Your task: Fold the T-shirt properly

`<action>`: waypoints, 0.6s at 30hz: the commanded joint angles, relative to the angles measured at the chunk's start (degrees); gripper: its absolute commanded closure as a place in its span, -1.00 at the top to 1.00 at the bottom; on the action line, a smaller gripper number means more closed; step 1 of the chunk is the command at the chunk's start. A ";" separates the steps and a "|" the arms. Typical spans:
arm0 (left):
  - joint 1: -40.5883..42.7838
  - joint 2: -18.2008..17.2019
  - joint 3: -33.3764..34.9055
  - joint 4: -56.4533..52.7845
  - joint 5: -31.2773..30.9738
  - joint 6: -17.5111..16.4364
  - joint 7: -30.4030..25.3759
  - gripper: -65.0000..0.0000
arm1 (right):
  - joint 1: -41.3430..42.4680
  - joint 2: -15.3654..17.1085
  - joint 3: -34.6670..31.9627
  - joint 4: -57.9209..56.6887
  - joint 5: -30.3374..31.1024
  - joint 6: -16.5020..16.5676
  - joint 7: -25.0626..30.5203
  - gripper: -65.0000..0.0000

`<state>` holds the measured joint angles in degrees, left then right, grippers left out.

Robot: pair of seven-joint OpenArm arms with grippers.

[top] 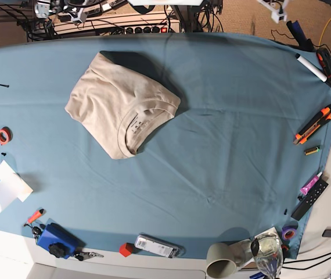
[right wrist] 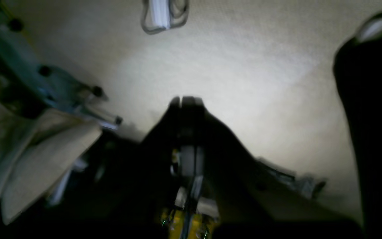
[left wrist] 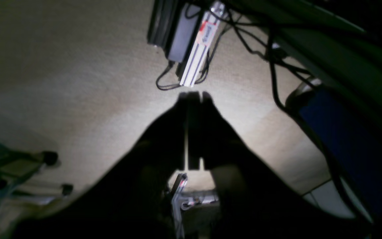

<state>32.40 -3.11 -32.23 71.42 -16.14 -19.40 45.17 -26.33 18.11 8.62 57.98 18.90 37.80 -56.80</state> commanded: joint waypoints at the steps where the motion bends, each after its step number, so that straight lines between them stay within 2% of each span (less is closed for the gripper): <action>1: -0.28 -0.44 -0.15 -1.77 1.36 -0.22 -1.14 -1.00 | 0.72 0.79 -1.33 -1.46 -1.25 0.33 1.92 -1.00; 3: -2.47 -0.46 -0.15 -6.32 4.66 -0.20 -3.93 -1.00 | 2.60 0.79 -4.37 -5.25 -3.63 0.33 6.82 -1.00; 8: -7.26 -0.39 -0.15 -16.37 12.33 -0.24 -11.54 -1.00 | 6.93 0.76 -11.30 -12.28 -4.02 0.28 15.82 -1.00; 11: -9.27 -0.42 -0.15 -22.62 18.60 -0.17 -19.80 -1.00 | 9.07 0.68 -15.21 -15.45 -6.58 -0.44 22.27 -1.00; 14: -10.84 -0.39 -0.15 -28.09 23.26 -0.15 -27.50 -1.00 | 10.47 0.63 -19.12 -17.70 -11.47 -3.87 31.17 -1.00; 18: -12.33 -0.24 -0.15 -33.09 27.89 0.20 -37.33 -1.00 | 11.13 0.63 -24.02 -19.67 -15.61 -13.55 43.10 -1.00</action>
<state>19.70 -3.09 -32.32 37.89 12.10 -19.31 7.99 -15.25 17.96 -15.53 38.04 2.92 23.42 -13.91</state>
